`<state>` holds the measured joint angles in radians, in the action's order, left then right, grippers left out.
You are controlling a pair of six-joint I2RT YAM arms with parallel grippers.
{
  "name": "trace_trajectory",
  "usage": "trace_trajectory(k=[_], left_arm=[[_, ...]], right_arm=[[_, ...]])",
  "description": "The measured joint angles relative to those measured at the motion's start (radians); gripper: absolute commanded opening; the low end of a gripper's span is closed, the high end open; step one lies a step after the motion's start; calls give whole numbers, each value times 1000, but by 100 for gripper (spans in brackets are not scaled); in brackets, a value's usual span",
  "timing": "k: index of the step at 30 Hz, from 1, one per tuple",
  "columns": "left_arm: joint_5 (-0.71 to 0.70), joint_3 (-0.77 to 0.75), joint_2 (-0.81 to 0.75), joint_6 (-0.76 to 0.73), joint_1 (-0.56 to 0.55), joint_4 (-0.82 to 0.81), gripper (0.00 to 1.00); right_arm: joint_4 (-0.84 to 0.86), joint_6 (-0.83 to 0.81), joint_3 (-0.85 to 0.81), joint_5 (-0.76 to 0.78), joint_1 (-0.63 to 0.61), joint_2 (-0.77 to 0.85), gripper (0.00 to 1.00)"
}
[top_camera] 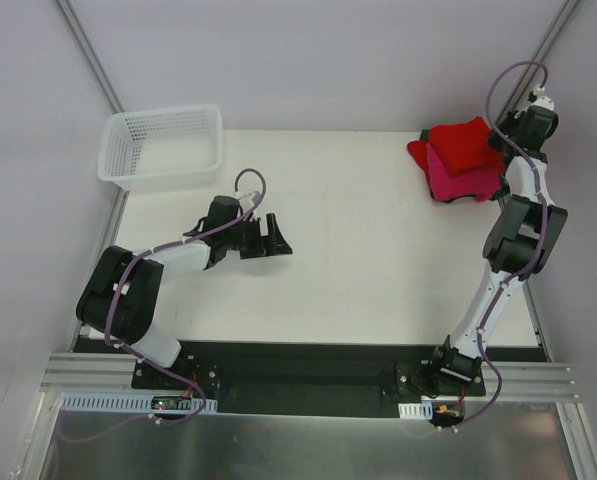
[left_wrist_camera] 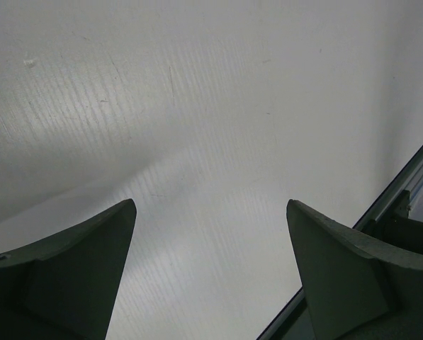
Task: Fold and stack the t-shirts
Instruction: Put the neatly folded tshirt into the corner of the board with the right arm
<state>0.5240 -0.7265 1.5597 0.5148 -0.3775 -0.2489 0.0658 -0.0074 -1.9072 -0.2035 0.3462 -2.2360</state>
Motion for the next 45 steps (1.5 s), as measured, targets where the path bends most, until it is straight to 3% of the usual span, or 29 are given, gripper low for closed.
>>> trace_trajectory(k=[8,11,12,15,16,17,18,19,20,28,32,37,45], left_arm=[[0,0,-44,-1,0,0,89],[2,0,-51,-2,0,0,90],[5,0,-53,-2,0,1,90],[15,0,-60,-3,0,2,93],[17,0,-63,-6,0,3,94],[17,-2,-67,-8,0,5,96],[16,-5,-72,-9,0,12,99],[15,-9,-77,-10,0,18,99],[11,-13,-85,-11,0,24,99],[-92,-80,-198,-39,0,122,99],[-147,-98,-270,-54,0,182,99],[-254,-144,-325,-66,0,319,99],[-413,-153,-431,-97,0,463,99]], right_arm=[[2,33,17,-6,-16,185,3],[6,42,53,-13,-32,246,11],[5,49,68,-18,-36,259,24],[-19,74,120,-42,-51,285,43],[-40,81,131,-53,-57,287,53],[-60,87,141,-64,-63,288,56],[-81,93,156,-73,-69,291,77],[-100,98,177,-79,-79,298,83],[-113,105,204,-85,-87,312,97],[-238,132,435,-126,-182,565,96],[-321,131,465,-113,-250,728,96],[-429,100,504,-32,-378,893,96],[-493,51,783,116,-502,1156,96]])
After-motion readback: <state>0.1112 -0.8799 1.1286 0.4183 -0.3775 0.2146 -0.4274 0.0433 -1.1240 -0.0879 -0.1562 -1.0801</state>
